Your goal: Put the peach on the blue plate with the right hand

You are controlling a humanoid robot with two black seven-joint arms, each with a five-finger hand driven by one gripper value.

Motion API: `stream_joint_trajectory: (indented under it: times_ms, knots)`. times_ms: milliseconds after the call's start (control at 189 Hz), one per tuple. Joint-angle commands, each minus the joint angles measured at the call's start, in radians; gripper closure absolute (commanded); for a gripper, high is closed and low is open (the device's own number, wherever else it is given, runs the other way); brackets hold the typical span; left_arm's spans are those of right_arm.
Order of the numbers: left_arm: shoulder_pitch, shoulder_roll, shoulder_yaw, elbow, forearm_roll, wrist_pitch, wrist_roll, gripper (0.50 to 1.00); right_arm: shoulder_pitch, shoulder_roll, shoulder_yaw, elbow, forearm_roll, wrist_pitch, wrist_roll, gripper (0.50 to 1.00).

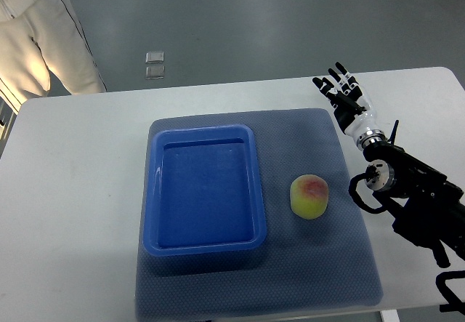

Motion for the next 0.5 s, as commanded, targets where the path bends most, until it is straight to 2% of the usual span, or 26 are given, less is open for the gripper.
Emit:
stream_joint_trajectory:
  times_ms: [0, 496]
  knots:
    - [0.0, 0.0, -0.001, -0.002, 0.0, -0.005, 0.0, 0.5, -0.001, 0.002, -0.009, 0.0, -0.001, -0.007, 0.0, 0.57]
    - [0.003, 0.0, 0.0, 0.0, 0.001, -0.007, 0.0, 0.5, -0.001, -0.001, -0.011, 0.0, -0.005, -0.007, 0.005, 0.57]
